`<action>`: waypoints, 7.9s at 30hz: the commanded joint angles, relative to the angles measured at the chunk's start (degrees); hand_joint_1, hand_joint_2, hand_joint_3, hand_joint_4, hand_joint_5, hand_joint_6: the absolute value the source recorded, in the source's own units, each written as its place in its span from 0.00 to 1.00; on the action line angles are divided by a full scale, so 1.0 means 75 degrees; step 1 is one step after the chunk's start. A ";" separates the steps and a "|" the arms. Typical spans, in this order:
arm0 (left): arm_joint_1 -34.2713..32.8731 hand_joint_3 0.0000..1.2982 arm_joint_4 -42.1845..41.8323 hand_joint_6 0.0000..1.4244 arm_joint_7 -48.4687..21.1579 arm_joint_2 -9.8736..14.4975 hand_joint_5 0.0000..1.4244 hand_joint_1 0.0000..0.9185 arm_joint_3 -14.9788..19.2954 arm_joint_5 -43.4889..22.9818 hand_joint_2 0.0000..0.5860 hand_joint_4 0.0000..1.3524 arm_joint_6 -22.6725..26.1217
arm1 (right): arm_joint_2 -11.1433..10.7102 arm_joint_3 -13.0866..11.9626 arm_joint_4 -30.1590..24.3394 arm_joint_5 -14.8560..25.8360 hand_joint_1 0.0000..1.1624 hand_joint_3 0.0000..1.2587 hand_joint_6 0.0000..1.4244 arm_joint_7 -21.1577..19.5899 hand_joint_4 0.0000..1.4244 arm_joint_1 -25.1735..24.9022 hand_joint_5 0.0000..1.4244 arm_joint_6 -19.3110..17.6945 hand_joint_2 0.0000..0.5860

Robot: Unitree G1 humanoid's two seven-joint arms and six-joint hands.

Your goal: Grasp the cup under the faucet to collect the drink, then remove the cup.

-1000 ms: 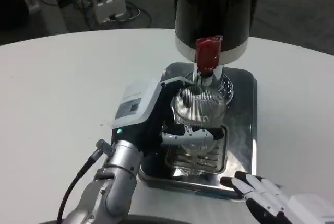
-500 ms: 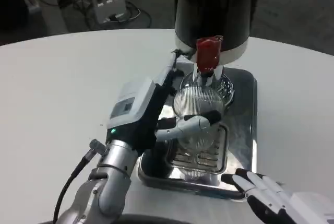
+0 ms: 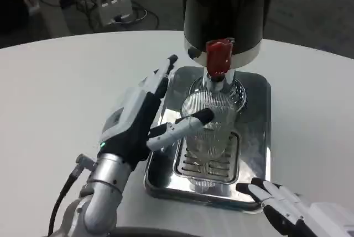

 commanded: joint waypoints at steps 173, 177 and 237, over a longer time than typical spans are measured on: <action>-0.2332 0.18 -0.1865 0.12 -0.7294 0.0360 0.14 0.00 0.0796 -0.4399 0.01 0.11 0.1848 | -0.0537 0.0240 0.0216 0.0091 0.29 0.07 0.00 -0.0684 0.00 -0.0041 0.00 0.0556 0.79; -0.2252 0.18 -0.1946 0.12 -0.7322 0.0412 0.14 0.00 0.0680 -0.4221 0.01 0.11 0.1685 | -0.0524 0.0269 0.0212 0.0070 0.29 0.07 0.00 -0.0694 0.00 -0.0041 0.00 0.0548 0.79; -0.1512 0.19 -0.3010 0.11 -0.6149 0.1115 0.14 0.00 -0.0068 -0.2242 0.02 0.12 0.0505 | 0.1691 0.1436 0.4264 0.2547 0.66 0.05 0.11 -0.5070 0.07 -0.1628 0.07 -0.0807 0.34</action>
